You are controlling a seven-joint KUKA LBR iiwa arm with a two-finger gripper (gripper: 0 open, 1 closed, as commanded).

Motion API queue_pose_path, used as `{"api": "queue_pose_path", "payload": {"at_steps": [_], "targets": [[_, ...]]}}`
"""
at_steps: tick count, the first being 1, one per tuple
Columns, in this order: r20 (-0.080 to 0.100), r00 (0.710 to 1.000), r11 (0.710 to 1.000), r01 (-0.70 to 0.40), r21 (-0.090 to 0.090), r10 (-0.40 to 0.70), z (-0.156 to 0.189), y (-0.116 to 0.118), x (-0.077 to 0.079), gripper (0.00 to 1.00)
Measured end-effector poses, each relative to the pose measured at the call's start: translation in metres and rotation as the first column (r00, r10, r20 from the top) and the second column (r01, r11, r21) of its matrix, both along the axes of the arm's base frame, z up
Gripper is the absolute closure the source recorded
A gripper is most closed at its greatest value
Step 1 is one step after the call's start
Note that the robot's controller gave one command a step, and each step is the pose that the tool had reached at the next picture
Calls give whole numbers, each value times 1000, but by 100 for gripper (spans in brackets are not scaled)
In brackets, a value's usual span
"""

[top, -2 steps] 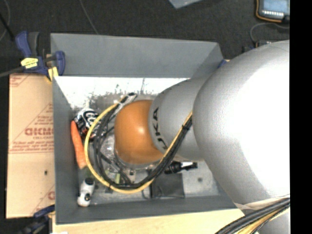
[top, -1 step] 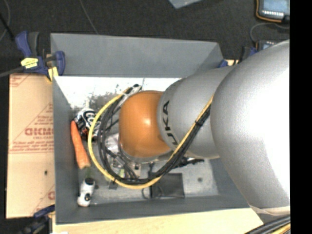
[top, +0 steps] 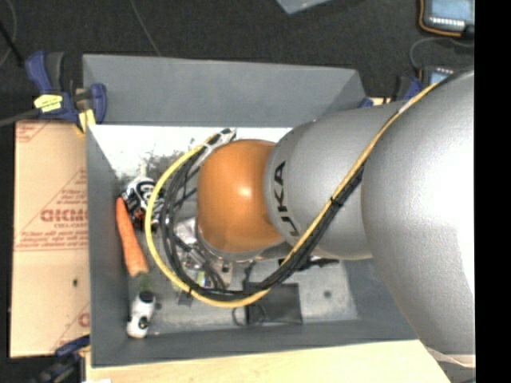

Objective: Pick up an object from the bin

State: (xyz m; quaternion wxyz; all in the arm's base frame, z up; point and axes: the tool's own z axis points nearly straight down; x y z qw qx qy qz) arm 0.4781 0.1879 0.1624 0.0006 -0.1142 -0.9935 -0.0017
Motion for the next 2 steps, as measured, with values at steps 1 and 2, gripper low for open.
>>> {"api": "queue_pose_path", "payload": {"at_steps": [1,2], "targets": [[-5,1000,1000,-15,-2,15,35,3,10,100],[0,1000,1000,-4,0,4,69,4,13,100]]}}
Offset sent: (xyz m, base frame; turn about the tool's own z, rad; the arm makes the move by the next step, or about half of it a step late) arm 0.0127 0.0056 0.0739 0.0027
